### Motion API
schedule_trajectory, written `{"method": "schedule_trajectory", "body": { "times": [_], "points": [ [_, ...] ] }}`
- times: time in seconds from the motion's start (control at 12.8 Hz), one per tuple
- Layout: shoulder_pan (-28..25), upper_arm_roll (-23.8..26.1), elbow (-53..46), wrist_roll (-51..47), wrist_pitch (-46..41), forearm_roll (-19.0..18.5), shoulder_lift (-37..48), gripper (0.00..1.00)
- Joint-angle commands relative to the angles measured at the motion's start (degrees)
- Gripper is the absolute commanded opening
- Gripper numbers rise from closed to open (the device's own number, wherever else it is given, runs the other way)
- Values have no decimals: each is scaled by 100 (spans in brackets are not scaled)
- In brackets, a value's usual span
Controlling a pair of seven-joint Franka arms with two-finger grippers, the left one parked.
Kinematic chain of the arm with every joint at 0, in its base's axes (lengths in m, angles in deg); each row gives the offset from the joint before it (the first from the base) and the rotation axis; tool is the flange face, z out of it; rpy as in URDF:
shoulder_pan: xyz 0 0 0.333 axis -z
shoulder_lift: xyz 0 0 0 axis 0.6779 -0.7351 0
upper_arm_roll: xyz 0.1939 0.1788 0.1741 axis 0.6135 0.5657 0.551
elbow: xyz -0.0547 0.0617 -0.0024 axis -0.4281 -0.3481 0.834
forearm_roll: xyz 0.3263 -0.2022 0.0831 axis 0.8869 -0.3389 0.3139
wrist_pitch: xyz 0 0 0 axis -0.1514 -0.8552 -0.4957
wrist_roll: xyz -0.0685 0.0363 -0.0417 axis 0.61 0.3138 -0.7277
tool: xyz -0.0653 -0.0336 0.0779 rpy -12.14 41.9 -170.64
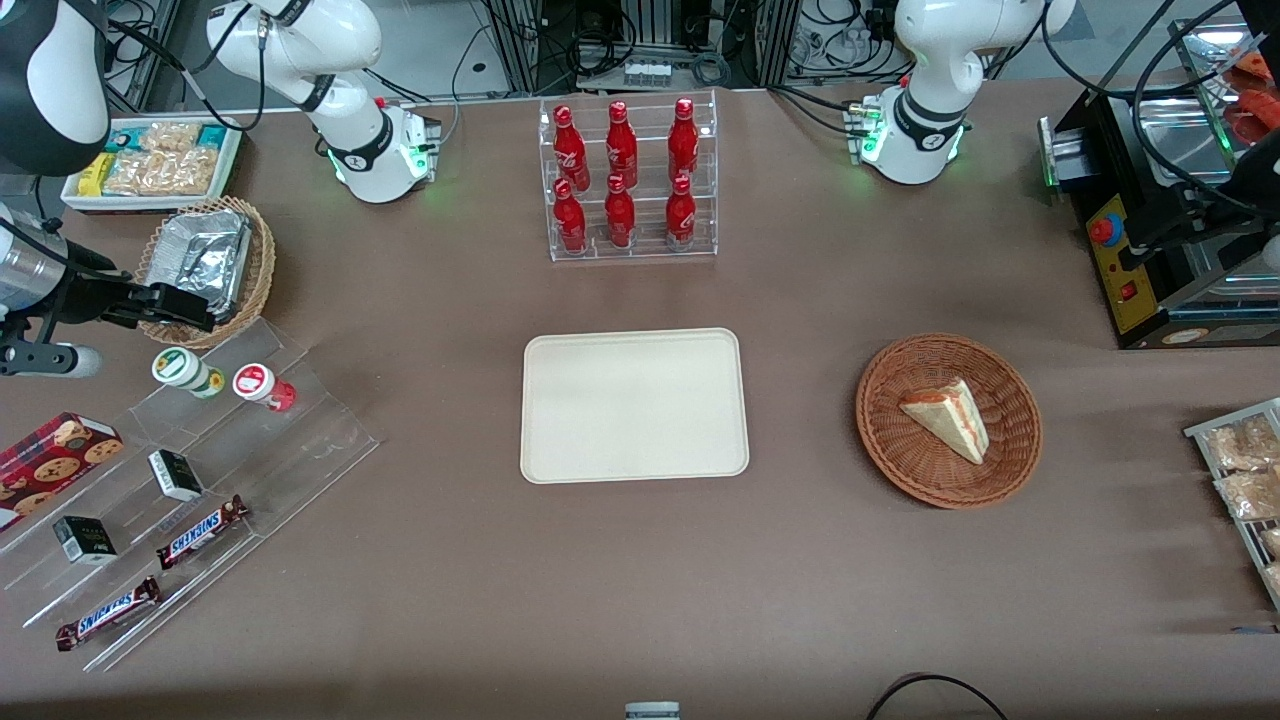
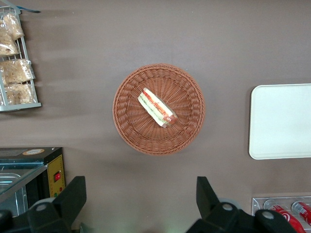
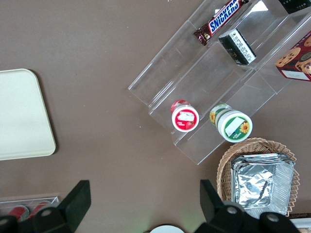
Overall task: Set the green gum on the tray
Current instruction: 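Move the right gripper down over the green-lidded gum jar on the display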
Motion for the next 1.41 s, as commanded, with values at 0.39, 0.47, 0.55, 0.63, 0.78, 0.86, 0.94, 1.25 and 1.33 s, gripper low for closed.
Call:
{"method": "schedule_trajectory", "body": {
  "times": [0.39, 0.47, 0.55, 0.63, 0.78, 0.86, 0.94, 1.25, 1.33],
  "points": [
    [80, -46, 454, 399, 424, 60, 39, 100],
    [115, -81, 684, 784, 670, 60, 92, 100],
    [238, -143, 895, 1449, 890, 51, 119, 100],
    [335, -169, 1123, 2021, 1188, 51, 180, 100],
    [519, -274, 1685, 3059, 1882, 51, 373, 100],
    [546, -406, 1966, 3700, 2251, 51, 417, 100],
    [546, -494, 2230, 4393, 2611, 51, 444, 100],
    [704, -715, 2926, 5586, 3598, 51, 497, 100],
    [739, -723, 3040, 5700, 3756, 51, 488, 100]
  ]
}}
